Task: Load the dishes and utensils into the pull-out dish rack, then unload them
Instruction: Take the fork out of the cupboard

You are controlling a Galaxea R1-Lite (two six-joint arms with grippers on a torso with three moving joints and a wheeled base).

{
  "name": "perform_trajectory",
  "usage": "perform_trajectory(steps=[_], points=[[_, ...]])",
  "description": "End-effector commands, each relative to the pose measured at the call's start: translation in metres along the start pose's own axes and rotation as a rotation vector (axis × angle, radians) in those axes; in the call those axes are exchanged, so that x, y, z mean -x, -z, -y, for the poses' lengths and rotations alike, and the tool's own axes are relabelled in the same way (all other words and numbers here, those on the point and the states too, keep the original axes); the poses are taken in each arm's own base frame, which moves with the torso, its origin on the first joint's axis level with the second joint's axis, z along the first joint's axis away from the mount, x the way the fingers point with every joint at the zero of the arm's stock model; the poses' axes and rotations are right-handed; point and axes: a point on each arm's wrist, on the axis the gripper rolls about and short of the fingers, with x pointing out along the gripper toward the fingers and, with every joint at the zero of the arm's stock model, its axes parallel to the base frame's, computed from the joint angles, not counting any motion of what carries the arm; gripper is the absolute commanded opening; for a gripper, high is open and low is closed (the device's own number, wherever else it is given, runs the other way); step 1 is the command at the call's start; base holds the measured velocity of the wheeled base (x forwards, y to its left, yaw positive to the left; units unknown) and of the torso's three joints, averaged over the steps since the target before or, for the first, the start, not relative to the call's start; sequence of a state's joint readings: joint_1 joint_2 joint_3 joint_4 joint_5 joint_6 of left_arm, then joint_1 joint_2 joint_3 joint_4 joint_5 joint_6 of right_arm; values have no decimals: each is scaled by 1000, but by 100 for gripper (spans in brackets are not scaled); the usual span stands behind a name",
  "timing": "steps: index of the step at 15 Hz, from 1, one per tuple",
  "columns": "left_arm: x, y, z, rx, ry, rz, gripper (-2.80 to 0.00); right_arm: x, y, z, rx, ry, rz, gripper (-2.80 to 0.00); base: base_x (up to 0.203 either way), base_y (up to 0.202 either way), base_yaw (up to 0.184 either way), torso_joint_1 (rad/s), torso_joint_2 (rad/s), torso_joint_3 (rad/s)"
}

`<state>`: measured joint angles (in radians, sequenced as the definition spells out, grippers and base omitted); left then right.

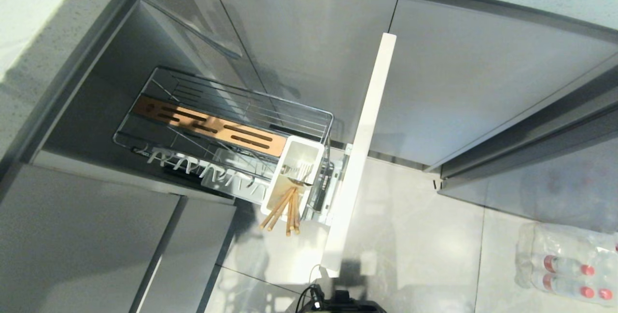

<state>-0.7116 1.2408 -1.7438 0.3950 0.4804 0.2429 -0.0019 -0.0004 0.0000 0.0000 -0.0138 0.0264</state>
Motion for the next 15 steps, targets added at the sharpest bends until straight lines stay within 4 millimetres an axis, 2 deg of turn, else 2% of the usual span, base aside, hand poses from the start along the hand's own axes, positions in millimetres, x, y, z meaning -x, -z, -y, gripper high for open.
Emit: perform_trajectory(steps=[1, 4, 7, 12, 15], points=[[34, -11, -22, 50, -36, 99, -280, 0, 0, 0, 0, 0, 0, -280, 0, 0, 0, 0, 0, 0], [73, -24, -49, 115, -170, 260, -280, 0, 0, 0, 0, 0, 0, -280, 0, 0, 0, 0, 0, 0], [107, -25, -62, 118, -351, 348, -280, 0, 0, 0, -1, 0, 0, -280, 0, 0, 0, 0, 0, 0], [162, -11, -56, 82, -620, 402, -280, 0, 0, 0, 0, 1, 0, -280, 0, 0, 0, 0, 0, 0], [181, -11, -42, 105, -772, 456, -280, 0, 0, 0, -1, 0, 0, -280, 0, 0, 0, 0, 0, 0]])
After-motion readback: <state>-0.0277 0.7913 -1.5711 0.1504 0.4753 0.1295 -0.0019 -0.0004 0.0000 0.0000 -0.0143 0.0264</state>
